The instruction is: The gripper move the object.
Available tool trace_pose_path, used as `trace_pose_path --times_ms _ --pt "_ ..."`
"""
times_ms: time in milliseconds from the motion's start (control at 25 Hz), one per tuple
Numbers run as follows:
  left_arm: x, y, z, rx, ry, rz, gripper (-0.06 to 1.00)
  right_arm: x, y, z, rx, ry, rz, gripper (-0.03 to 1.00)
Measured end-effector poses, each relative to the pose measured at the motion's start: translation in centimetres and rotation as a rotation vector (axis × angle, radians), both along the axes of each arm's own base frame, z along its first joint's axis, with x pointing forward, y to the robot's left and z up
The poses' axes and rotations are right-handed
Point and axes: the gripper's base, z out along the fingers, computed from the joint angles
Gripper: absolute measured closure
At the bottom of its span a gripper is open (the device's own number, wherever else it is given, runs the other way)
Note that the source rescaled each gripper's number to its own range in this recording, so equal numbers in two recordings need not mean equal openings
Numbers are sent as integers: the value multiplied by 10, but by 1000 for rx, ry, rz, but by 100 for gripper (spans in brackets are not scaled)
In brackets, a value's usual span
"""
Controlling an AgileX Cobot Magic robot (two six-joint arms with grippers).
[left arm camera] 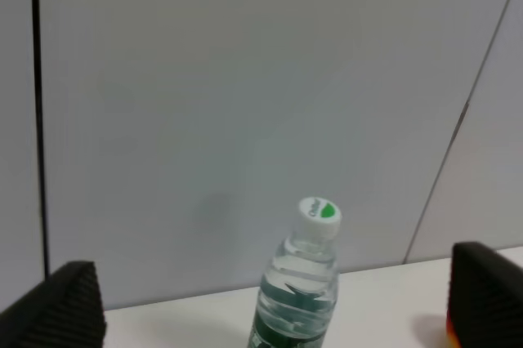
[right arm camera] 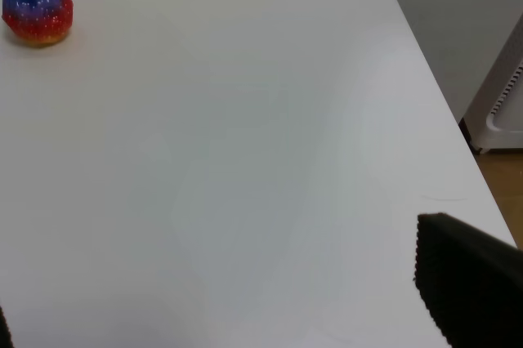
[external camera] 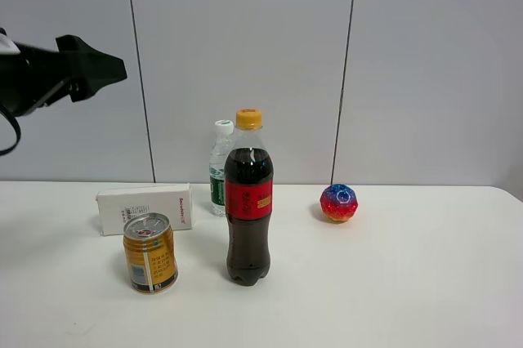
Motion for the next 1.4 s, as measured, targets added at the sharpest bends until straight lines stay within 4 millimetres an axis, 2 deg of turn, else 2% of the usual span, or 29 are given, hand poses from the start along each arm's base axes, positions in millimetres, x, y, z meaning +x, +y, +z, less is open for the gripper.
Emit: trace_pose_path --times_ms 160,360,520,600,680,800,960,1160,1280,1400 --pt "-7 8 34 100 117 60 44 0 0 0 0 0 0 -3" --pt "-20 24 87 279 260 168 44 0 0 0 0 0 0 -3" --pt "-33 41 122 502 317 260 44 0 0 0 0 0 0 -3" --pt "-36 53 131 630 345 318 44 0 0 0 0 0 0 -3" --pt "-41 64 138 682 370 360 44 0 0 0 0 0 0 -3" --pt "-57 75 143 655 393 377 44 0 0 0 0 0 0 -3" --pt "-91 82 151 554 428 361 44 0 0 0 0 0 0 -3" --pt "-143 81 153 466 492 327 44 0 0 0 0 0 0 -3" --pt "-179 80 153 440 454 325 44 0 0 0 0 0 0 -3" --pt "-210 76 136 403 410 302 44 0 0 0 0 0 0 -3"
